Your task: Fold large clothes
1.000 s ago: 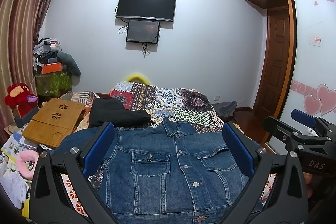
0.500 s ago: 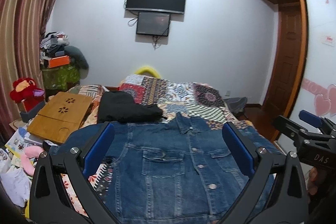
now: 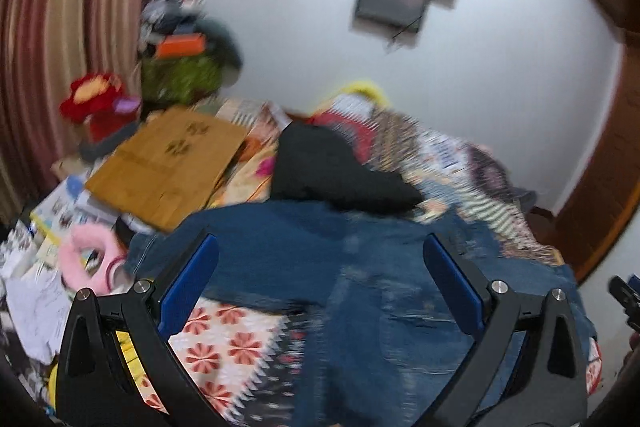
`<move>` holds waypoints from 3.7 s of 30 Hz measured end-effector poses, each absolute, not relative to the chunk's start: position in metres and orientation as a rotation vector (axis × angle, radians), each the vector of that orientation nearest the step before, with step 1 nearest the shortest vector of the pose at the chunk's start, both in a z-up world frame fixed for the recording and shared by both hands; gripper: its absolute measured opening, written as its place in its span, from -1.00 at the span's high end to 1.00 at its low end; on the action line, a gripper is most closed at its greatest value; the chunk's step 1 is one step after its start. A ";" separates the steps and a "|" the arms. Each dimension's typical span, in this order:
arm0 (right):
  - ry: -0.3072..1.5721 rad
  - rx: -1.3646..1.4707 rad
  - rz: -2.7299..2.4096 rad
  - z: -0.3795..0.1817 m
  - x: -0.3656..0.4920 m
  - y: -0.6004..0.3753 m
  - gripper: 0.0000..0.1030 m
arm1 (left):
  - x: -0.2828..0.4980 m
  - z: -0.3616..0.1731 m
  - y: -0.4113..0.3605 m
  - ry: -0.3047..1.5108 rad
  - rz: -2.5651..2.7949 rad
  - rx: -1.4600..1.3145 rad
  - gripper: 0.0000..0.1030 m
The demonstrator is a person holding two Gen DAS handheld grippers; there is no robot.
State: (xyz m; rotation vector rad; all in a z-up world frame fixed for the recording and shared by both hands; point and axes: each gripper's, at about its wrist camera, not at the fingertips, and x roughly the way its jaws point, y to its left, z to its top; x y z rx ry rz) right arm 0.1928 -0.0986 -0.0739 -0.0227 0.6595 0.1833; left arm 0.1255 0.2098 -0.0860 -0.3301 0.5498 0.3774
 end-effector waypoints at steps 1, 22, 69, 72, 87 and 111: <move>0.671 -0.010 0.186 -0.076 0.197 -0.099 -1.00 | 0.131 -0.095 0.224 0.590 0.401 -0.355 -1.00; 0.855 -0.019 0.228 -0.116 0.252 -0.071 -1.00 | 0.142 -0.281 0.389 0.819 0.367 -1.190 -0.51; 0.814 0.137 0.177 -0.107 0.206 -0.155 -1.00 | 0.281 -0.180 0.077 1.005 -0.115 -0.243 0.82; 0.811 0.139 0.177 -0.106 0.204 -0.155 -1.00 | 0.275 -0.201 0.073 1.091 -0.118 -0.284 0.80; 0.820 0.107 0.187 -0.109 0.210 -0.141 -1.00 | 0.231 -0.179 0.211 0.927 0.119 -0.622 -0.26; 0.848 0.088 0.149 -0.119 0.223 -0.149 -1.00 | 0.254 -0.157 0.240 0.789 0.110 -0.681 0.95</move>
